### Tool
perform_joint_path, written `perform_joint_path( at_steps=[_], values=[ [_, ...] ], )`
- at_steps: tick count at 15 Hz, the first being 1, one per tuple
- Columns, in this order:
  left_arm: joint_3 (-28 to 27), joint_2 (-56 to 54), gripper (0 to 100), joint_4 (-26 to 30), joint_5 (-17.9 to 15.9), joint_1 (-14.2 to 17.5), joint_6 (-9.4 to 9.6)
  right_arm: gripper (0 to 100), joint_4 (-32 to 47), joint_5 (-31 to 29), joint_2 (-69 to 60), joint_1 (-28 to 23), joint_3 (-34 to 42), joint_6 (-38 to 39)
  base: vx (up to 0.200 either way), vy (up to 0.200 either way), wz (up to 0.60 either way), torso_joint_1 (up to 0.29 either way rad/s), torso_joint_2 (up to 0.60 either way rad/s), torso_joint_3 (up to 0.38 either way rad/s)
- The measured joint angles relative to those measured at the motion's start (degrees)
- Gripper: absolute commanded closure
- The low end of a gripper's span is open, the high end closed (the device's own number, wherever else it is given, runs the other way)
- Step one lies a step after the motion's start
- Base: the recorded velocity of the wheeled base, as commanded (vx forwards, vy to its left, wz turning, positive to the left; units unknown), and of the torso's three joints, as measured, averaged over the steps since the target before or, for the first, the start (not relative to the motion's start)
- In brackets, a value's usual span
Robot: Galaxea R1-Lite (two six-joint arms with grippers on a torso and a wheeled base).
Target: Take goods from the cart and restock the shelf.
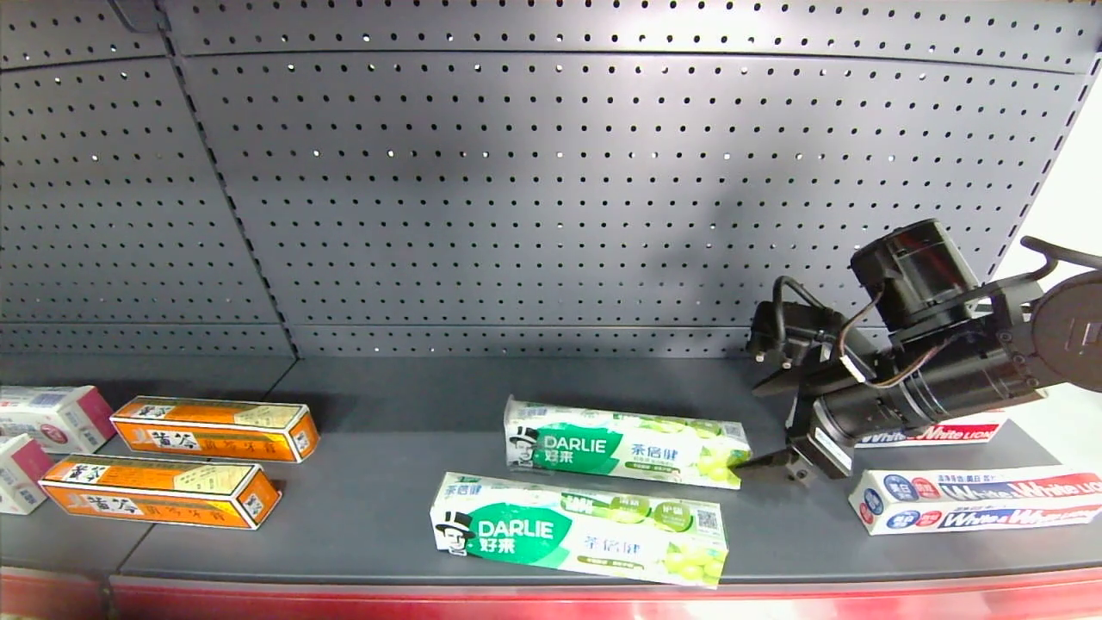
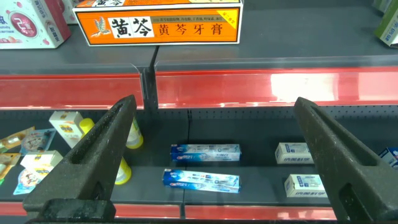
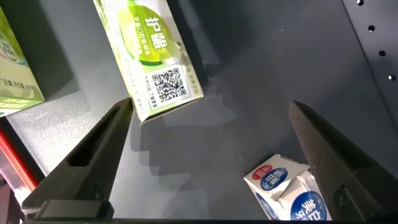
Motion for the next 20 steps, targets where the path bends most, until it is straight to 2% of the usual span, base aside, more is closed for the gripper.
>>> perform_joint_path(
  at_steps=[10,16,20],
  values=[
    [0.0,0.0,0,0.0,0.02,-0.02,0.0,0,-0.52,0.05,-0.33,-0.59,0.4,0.05,0.0,0.0,0.0,0.0,0.0,0.0],
    [0.0,0.0,0,0.02,0.0,-0.02,0.0,0,-2.6,0.05,-5.12,-4.35,5.05,0.16,0.0,0.0,0.0,0.0,0.0,0.0],
    [0.0,0.0,0,0.02,0.02,-0.02,0.0,0,-5.23,-0.15,-3.8,-4.91,5.42,1.04,0.0,0.0,0.0,0.0,0.0,0.0]
  ],
)
